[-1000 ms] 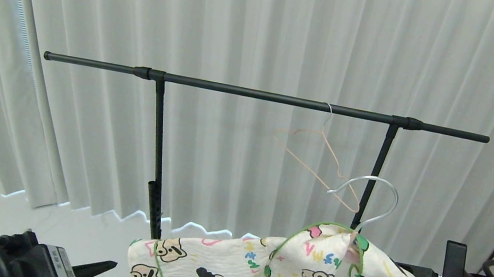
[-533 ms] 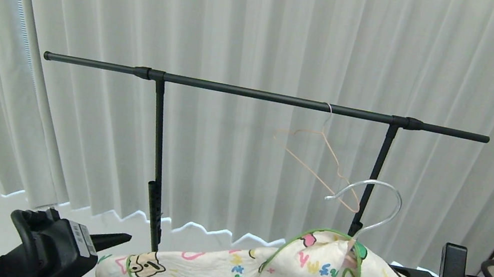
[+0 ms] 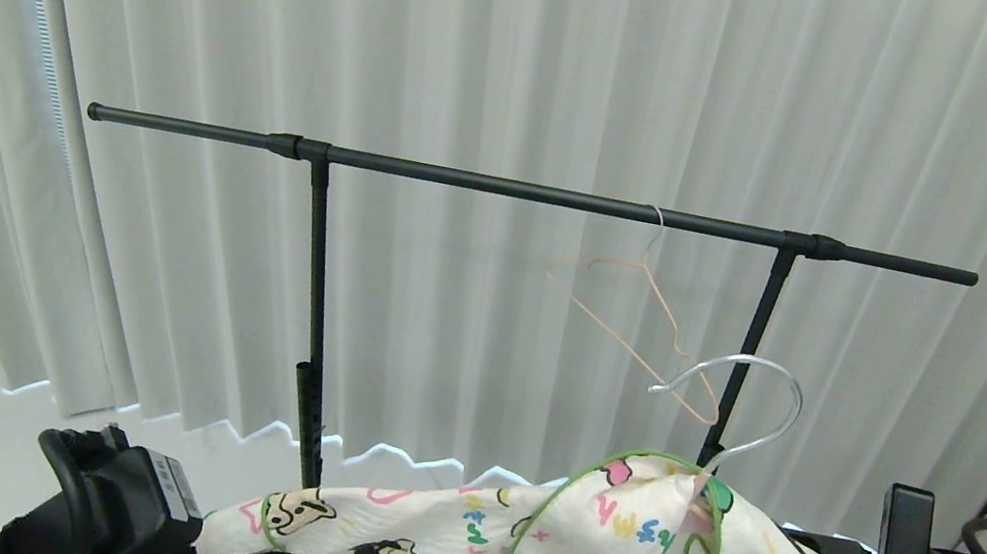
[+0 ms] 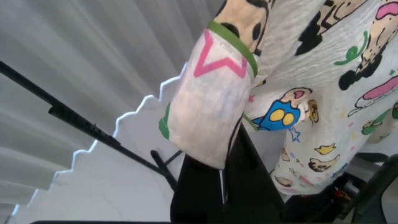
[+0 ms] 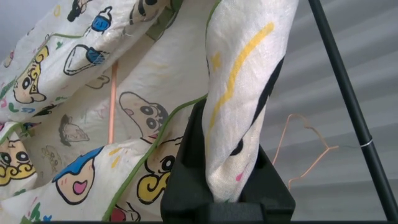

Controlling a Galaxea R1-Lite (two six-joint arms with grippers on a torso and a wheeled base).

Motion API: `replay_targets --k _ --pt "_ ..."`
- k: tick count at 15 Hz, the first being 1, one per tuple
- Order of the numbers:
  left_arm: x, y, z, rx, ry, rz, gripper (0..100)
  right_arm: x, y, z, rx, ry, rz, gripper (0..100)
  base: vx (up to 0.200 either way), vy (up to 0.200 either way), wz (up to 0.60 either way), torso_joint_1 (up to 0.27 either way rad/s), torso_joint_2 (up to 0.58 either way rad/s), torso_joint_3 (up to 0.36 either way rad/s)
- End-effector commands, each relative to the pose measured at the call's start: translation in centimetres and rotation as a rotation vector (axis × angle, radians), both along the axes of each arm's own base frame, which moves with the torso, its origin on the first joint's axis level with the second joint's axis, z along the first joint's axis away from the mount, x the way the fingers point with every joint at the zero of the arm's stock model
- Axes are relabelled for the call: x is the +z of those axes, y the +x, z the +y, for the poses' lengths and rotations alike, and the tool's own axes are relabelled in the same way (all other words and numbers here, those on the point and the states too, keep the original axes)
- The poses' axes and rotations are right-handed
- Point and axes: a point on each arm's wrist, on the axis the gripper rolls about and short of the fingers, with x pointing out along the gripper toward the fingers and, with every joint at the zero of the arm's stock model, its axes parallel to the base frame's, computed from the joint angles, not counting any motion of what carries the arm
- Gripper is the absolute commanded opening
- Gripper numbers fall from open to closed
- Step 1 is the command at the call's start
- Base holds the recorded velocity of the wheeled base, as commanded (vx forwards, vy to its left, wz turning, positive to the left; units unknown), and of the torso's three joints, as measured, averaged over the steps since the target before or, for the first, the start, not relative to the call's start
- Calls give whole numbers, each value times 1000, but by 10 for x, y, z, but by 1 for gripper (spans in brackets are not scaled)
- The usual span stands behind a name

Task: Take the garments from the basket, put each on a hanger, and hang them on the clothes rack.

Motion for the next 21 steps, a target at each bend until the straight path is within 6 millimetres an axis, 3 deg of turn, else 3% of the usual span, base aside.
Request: replay_targets --k 1,6,10,11,17,21 --pt "0 1 2 19 2 0 0 0 2 0 -8 0 0 0 0 0 0 0 0 0" --pt "-6 11 28 300 55 -12 0 1 11 -11 -87 1 -4 0 0 0 0 0 0 0" --pt "-4 9 27 280 54 -31 0 3 15 -9 -107 -3 -13 0 0 0 0 0 0 0" --pt "-4 9 27 280 54 -31 100 5 16 -9 -119 0 -20 0 0 0 0 0 0 0" --pt "3 1 33 286 11 -80 100 12 32 -13 -265 -17 -47 0 0 0 0 0 0 0" --pt "8 -1 45 432 15 -132 100 14 57 -25 -528 -92 -48 0 0 0 0 0 0 0"
